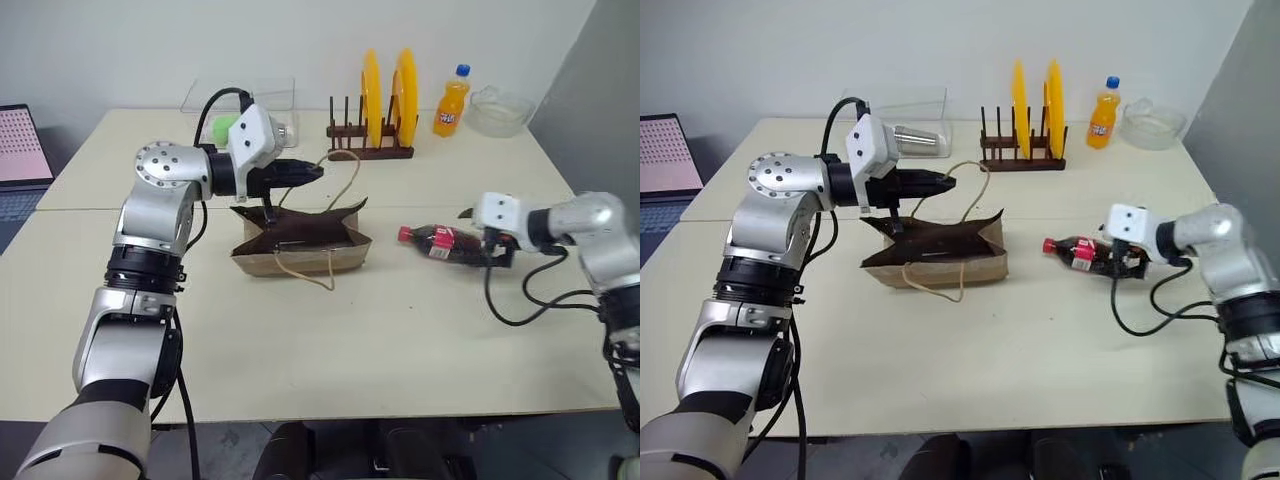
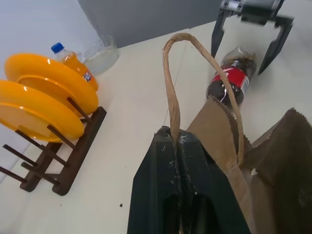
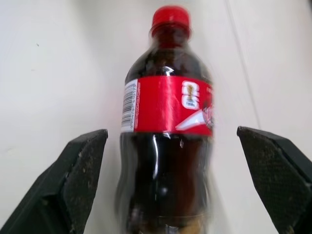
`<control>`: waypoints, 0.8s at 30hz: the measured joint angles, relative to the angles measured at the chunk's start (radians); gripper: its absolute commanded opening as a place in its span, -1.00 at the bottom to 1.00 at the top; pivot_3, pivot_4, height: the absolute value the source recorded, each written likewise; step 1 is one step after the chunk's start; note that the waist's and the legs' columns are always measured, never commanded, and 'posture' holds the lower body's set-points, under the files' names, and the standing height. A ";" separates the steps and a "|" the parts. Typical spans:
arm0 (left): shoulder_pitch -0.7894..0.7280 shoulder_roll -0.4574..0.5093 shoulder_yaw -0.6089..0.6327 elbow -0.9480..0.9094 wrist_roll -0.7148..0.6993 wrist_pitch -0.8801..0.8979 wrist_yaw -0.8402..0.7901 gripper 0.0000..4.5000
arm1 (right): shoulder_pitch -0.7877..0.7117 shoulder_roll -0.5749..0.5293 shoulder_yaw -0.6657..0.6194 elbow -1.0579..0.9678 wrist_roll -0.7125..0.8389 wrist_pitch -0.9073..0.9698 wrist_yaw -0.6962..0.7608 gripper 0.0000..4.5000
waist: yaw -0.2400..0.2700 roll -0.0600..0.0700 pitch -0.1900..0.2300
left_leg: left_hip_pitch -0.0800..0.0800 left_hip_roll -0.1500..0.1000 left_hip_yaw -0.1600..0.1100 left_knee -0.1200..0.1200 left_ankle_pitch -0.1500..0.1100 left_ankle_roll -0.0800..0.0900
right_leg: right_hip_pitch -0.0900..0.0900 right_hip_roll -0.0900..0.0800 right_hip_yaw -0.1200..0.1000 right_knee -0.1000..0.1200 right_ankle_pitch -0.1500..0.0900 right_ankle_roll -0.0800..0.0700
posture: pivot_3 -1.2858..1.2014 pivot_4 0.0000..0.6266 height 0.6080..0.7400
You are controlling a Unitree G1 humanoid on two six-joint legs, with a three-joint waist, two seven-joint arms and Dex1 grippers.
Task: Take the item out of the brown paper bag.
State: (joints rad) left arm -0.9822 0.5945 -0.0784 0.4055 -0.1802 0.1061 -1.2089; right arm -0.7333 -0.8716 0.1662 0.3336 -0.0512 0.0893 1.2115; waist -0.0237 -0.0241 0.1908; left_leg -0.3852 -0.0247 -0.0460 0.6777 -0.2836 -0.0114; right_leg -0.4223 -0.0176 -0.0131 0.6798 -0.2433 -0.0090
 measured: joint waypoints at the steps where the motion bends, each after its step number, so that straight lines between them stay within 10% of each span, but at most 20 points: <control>1: 0.000 -0.001 0.000 0.000 0.000 0.001 0.000 -1.00 | 0.042 -0.015 -0.042 -0.079 0.041 0.049 0.007 0.99 | 0.001 0.000 0.000 | 0.000 0.000 0.000 0.000 0.000 0.000 | 0.000 0.000 0.000 0.000 0.000 0.000 | 0.03 -0.52 1.00; 11: -0.017 -0.012 0.002 0.073 0.010 -0.010 0.043 -1.00 | 0.464 0.240 -0.276 -0.927 0.458 0.531 -0.310 0.99 | -0.001 0.000 0.000 | 0.001 0.000 -0.003 0.000 0.000 0.000 | 0.002 0.000 -0.001 0.001 -0.003 0.005 | 0.03 -0.52 1.00; 24: -0.084 0.015 0.004 0.190 0.047 -0.067 0.057 0.67 | 0.557 0.409 -0.122 -1.037 0.336 0.508 -0.649 1.00 | -0.002 0.000 0.000 | 0.001 -0.001 -0.002 0.001 0.000 0.000 | 0.001 0.000 0.000 0.000 -0.002 0.007 | 0.03 -0.52 1.00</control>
State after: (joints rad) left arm -1.0662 0.6093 -0.0748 0.5954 -0.1331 0.0389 -1.1518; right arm -0.1760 -0.4626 0.0444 -0.7033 0.2849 0.5976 0.5627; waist -0.0255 -0.0245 0.1905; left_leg -0.3841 -0.0252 -0.0480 0.6782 -0.2836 -0.0114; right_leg -0.4211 -0.0174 -0.0135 0.6800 -0.2454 -0.0022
